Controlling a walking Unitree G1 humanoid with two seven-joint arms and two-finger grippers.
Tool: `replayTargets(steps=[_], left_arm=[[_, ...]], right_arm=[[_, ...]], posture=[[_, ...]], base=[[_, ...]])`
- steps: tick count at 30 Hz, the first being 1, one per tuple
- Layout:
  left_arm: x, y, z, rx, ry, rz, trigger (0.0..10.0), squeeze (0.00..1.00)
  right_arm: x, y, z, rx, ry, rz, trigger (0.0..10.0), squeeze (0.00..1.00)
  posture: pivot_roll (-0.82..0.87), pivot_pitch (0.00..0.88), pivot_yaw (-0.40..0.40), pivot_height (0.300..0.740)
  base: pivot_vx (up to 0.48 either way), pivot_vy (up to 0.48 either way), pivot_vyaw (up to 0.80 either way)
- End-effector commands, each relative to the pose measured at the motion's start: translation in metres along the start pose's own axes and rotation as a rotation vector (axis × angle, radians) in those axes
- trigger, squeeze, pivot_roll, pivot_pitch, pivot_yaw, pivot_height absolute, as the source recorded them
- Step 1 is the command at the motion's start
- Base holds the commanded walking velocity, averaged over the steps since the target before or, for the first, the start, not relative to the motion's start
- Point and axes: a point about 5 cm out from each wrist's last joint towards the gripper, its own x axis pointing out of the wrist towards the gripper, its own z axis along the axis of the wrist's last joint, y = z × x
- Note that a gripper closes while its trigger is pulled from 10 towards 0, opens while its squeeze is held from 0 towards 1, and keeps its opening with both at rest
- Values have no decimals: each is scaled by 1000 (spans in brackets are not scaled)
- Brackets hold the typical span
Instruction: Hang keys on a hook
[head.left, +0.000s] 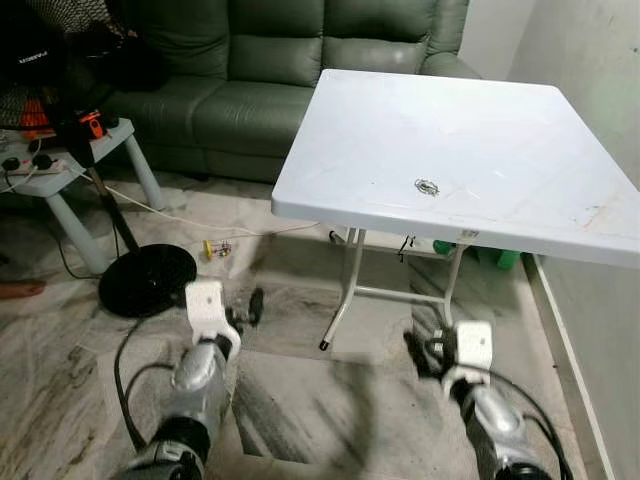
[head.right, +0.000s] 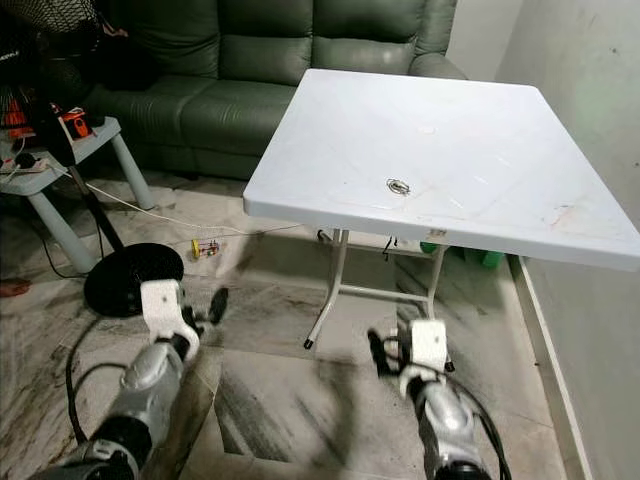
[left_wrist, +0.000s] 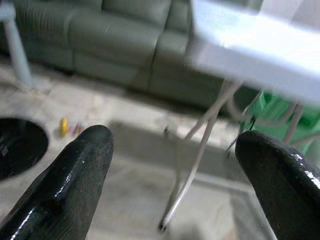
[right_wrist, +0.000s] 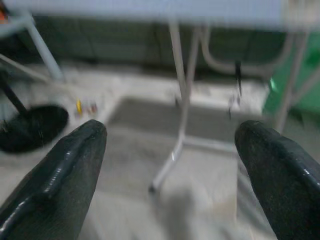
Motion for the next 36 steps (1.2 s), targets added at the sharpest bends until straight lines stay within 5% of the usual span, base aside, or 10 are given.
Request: replayTargets(steps=[1, 8, 13, 18, 36], left_arm=[[3, -3, 11, 3, -54, -32, 10000, 0], [-2, -18, 52, -19, -223, -119, 10000, 0], [-8, -23, 66, -17, -261, -122, 10000, 0], [-15, -25, 74, -69, -253, -101, 10000, 0], [-26, -34, 82, -33, -173, -110, 10000, 0]], right_arm=[[4, 4, 16, -5, -87, 31, 10000, 0], [8, 25, 69, 23, -328, 127, 10000, 0], [7, 38, 90, 52, -391, 149, 10000, 0], [0, 49, 100, 65, -414, 149, 10000, 0], [-13, 49, 120, 47, -417, 133, 10000, 0]], posture=[[19, 0, -20, 715], [9, 0, -18, 715], [7, 0, -16, 715], [5, 0, -16, 715], [5, 0, -17, 715]], base=[[0, 0, 0], [0, 0, 0], [0, 0, 0], [0, 0, 0], [144, 0, 0]])
